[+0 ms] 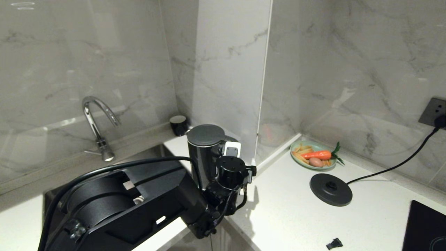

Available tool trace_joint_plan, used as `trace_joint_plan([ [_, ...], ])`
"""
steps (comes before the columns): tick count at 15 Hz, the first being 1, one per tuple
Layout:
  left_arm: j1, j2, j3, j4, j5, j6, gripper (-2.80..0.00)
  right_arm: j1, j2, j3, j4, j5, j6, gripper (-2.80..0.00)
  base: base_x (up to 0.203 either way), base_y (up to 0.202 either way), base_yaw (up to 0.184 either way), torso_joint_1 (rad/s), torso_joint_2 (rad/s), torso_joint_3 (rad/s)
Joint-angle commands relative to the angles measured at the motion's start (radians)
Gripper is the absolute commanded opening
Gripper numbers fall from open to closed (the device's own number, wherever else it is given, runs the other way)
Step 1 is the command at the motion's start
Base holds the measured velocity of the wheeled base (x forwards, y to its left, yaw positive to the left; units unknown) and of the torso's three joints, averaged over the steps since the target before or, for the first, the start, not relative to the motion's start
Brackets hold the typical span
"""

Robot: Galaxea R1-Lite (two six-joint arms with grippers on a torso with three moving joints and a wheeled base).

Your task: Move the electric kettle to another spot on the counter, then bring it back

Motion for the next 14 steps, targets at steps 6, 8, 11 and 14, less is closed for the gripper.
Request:
trace_joint_plan([
  [6,0.021,-0.221,0.359,-0.115,-0.007,-0.001,0.00,0.001,0.000,0.000,0.000,0.000,0.000,-2.80,0.000,0.000,0.000,0.000,0.00,0.000],
  [8,0.018,-0.326,0.480,-0.126,-0.015,-0.001,0.00,0.001,0.000,0.000,0.000,0.000,0.000,-2.80,0.000,0.000,0.000,0.000,0.00,0.000],
  [11,-0.011,-0.501,0.636,-0.127,-0.027,-0.001,0.00,0.001,0.000,0.000,0.000,0.000,0.000,-2.80,0.000,0.000,0.000,0.000,0.00,0.000],
  [14,-0.047,-0.677,0.741,-0.106,-0.007,0.002,0.00,0.002,0.000,0.000,0.000,0.000,0.000,-2.80,0.000,0.000,0.000,0.000,0.00,0.000],
])
